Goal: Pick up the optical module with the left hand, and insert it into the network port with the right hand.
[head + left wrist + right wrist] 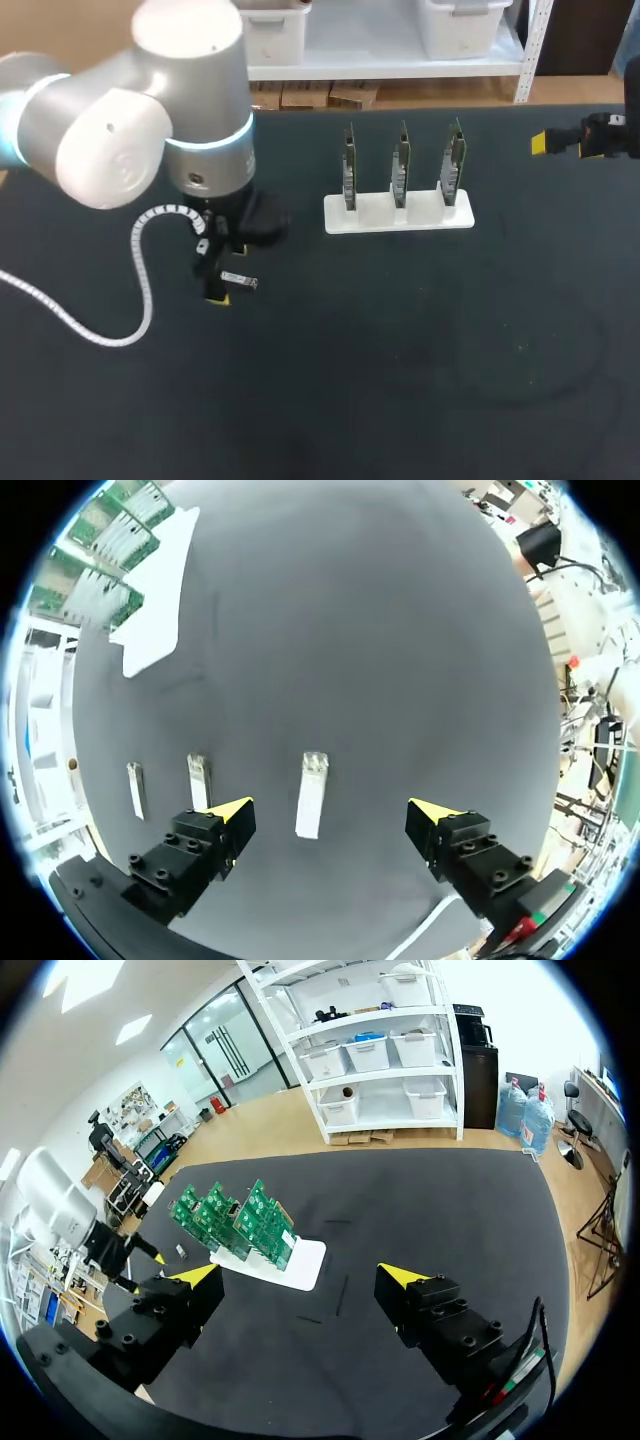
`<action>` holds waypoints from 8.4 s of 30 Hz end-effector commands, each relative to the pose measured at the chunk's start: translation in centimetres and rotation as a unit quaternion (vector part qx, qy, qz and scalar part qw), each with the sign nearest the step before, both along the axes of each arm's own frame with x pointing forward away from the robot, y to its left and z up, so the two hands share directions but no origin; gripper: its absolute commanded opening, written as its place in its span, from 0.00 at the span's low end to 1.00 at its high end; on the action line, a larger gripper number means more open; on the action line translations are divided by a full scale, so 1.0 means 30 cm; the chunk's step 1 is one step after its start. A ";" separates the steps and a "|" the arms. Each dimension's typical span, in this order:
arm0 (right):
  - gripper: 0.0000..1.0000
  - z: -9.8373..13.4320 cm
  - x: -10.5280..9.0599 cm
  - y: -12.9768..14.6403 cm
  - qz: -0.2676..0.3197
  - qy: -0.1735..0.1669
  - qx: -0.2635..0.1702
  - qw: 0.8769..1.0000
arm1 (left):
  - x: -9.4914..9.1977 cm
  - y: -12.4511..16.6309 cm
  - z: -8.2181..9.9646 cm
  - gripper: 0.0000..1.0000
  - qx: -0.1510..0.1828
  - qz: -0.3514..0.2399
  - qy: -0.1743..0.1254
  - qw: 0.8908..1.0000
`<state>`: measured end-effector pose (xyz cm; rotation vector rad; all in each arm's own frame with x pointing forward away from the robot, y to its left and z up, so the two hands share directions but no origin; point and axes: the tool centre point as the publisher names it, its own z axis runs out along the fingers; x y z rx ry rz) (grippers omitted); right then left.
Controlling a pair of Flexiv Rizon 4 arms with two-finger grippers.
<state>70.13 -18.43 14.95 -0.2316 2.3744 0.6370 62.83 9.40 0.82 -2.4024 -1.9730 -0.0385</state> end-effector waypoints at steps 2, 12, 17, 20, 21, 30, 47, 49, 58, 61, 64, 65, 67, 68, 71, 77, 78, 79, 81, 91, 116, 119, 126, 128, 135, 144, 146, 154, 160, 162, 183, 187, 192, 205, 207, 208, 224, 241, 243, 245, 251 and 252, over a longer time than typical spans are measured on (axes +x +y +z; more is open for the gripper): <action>1.00 0.003 -0.005 0.000 -0.001 0.000 -0.002 1.000 | 0.024 -0.013 -0.011 1.00 -0.001 -0.001 0.009 1.000; 1.00 0.003 -0.005 0.000 -0.001 0.000 -0.002 1.000 | 0.047 0.050 -0.046 1.00 -0.009 0.028 0.013 0.999; 1.00 0.003 -0.005 0.000 -0.001 0.000 -0.002 1.000 | 0.071 0.071 -0.067 1.00 -0.011 0.036 0.014 0.999; 1.00 0.003 -0.005 0.000 -0.001 0.000 -0.002 1.000 | 0.072 0.070 -0.072 1.00 -0.011 0.037 0.017 0.999; 1.00 0.003 -0.005 0.000 -0.001 0.000 -0.002 1.000 | 0.072 0.069 -0.074 1.00 -0.010 0.035 0.017 0.999; 1.00 0.003 -0.005 0.000 -0.001 0.000 -0.002 1.000 | 0.071 0.061 -0.100 1.00 -0.004 0.013 0.028 1.000; 1.00 0.003 -0.005 0.000 -0.001 0.000 -0.002 1.000 | 0.066 0.077 -0.118 0.00 -0.012 0.018 0.012 1.000; 1.00 0.003 -0.005 0.000 -0.001 0.000 -0.002 1.000 | 0.067 0.078 -0.129 0.00 -0.008 0.019 0.015 1.000; 1.00 0.003 -0.005 0.000 -0.001 0.000 -0.002 1.000 | 0.072 0.068 -0.113 0.00 -0.006 0.012 0.009 1.000; 1.00 0.003 -0.005 0.000 -0.001 0.000 -0.002 1.000 | 0.072 0.063 -0.115 0.00 -0.007 0.012 0.009 1.000; 1.00 0.003 -0.005 0.000 -0.001 0.000 -0.002 1.000 | 0.067 0.057 -0.107 0.00 -0.024 0.020 0.014 0.999; 1.00 0.003 -0.005 0.000 -0.001 0.000 -0.002 1.000 | 0.064 0.055 -0.093 0.00 -0.041 0.023 0.017 0.999; 1.00 0.003 -0.005 0.000 -0.001 0.000 -0.002 1.000 | 0.059 0.048 -0.058 0.00 -0.070 0.031 0.014 0.997; 1.00 0.003 -0.005 0.000 -0.001 0.000 -0.002 1.000 | 0.055 0.043 -0.039 0.00 -0.085 0.033 0.011 0.996; 1.00 0.003 -0.005 0.000 -0.001 0.000 -0.002 1.000 | 0.043 0.021 0.016 0.00 -0.118 0.032 -0.002 0.992; 1.00 0.003 -0.005 0.000 -0.001 0.000 -0.002 1.000 | 0.042 -0.019 0.094 0.00 -0.211 0.037 -0.011 0.977; 1.00 0.003 -0.005 0.000 -0.001 0.000 -0.002 1.000 | 0.043 -0.026 0.106 0.00 -0.230 0.035 -0.008 0.973; 1.00 0.003 -0.005 0.000 -0.001 0.000 -0.002 1.000 | 0.045 -0.033 0.114 0.00 -0.246 0.041 -0.005 0.968; 1.00 0.003 -0.005 0.000 -0.001 0.000 -0.002 1.000 | 0.046 -0.049 0.134 0.00 -0.278 0.030 0.000 0.960; 1.00 0.003 -0.005 0.000 -0.001 0.000 -0.002 1.000 | 0.057 -0.119 0.212 0.00 -0.360 -0.011 0.007 0.933; 1.00 0.003 -0.005 0.000 -0.001 0.000 -0.002 1.000 | 0.059 -0.116 0.208 0.00 -0.355 -0.024 0.003 0.934; 1.00 0.003 -0.005 0.000 -0.001 0.000 -0.002 1.000 | 0.059 -0.116 0.208 0.00 -0.355 -0.024 0.003 0.934; 1.00 0.003 -0.005 0.000 -0.001 0.000 -0.002 1.000 | 0.059 -0.116 0.208 0.00 -0.355 -0.024 0.003 0.934; 1.00 0.003 -0.005 0.000 -0.001 0.000 -0.002 1.000 | 0.059 -0.116 0.208 0.00 -0.355 -0.024 0.003 0.934; 1.00 0.003 -0.005 0.000 -0.001 0.000 -0.002 1.000 | 0.134 -0.190 0.370 0.00 -0.396 -0.019 -0.031 0.917; 1.00 0.003 -0.005 0.000 -0.001 0.000 -0.002 1.000 | 0.274 -0.328 0.599 0.00 -0.496 -0.004 -0.078 0.865; 1.00 0.003 -0.005 0.000 -0.001 0.000 -0.002 1.000 | 0.290 -0.357 0.620 0.00 -0.511 0.006 -0.075 0.856; 1.00 0.003 -0.005 0.000 -0.001 0.000 -0.002 1.000 | 0.330 -0.440 0.631 0.00 -0.539 0.027 -0.077 0.838; 1.00 0.003 -0.005 0.000 -0.001 0.000 -0.002 1.000 | 0.355 -0.485 0.634 0.00 -0.574 0.034 -0.064 0.815; 1.00 0.003 -0.005 0.000 -0.001 0.000 -0.002 1.000 | 0.355 -0.500 0.630 0.00 -0.582 0.035 -0.061 0.810; 1.00 0.003 -0.005 0.000 -0.001 0.000 -0.002 1.000 | 0.422 -0.562 0.522 0.00 -0.640 0.065 -0.038 0.764; 1.00 0.003 -0.005 0.000 -0.001 0.000 -0.002 1.000 | 0.432 -0.563 0.517 0.00 -0.651 0.070 -0.034 0.755; 1.00 0.003 -0.005 0.000 -0.001 0.000 -0.002 1.000 | 0.429 -0.580 0.505 0.00 -0.659 0.073 -0.028 0.748; 1.00 0.003 -0.005 0.000 -0.001 0.000 -0.002 1.000 | 0.428 -0.600 0.496 0.00 -0.666 0.068 -0.017 0.743; 1.00 0.003 -0.005 0.000 -0.001 0.000 -0.002 1.000 | 0.433 -0.600 0.498 0.00 -0.666 0.068 -0.018 0.742; 1.00 0.003 -0.005 0.000 -0.001 0.000 -0.002 1.000 | 0.435 -0.599 0.498 0.00 -0.667 0.068 -0.018 0.742; 1.00 0.003 -0.005 0.000 -0.001 0.000 -0.002 1.000 | 0.453 -0.602 0.499 0.00 -0.691 0.043 0.001 0.722; 1.00 0.003 -0.005 0.000 -0.001 0.000 -0.002 1.000 | 0.448 -0.607 0.506 0.00 -0.676 0.025 0.001 0.736; 1.00 0.003 -0.005 0.000 -0.001 0.000 -0.002 1.000 | 0.448 -0.607 0.506 0.00 -0.676 0.025 0.001 0.736; 1.00 0.003 -0.005 0.000 -0.001 0.000 -0.002 1.000 | 0.448 -0.607 0.506 0.00 -0.676 0.025 0.001 0.736; 1.00 0.003 -0.005 0.000 -0.001 0.000 -0.002 1.000 | 0.448 -0.607 0.506 0.00 -0.676 0.025 0.001 0.736; 1.00 0.003 -0.005 0.000 -0.001 0.000 -0.002 1.000 | 0.448 -0.607 0.506 0.00 -0.676 0.025 0.001 0.736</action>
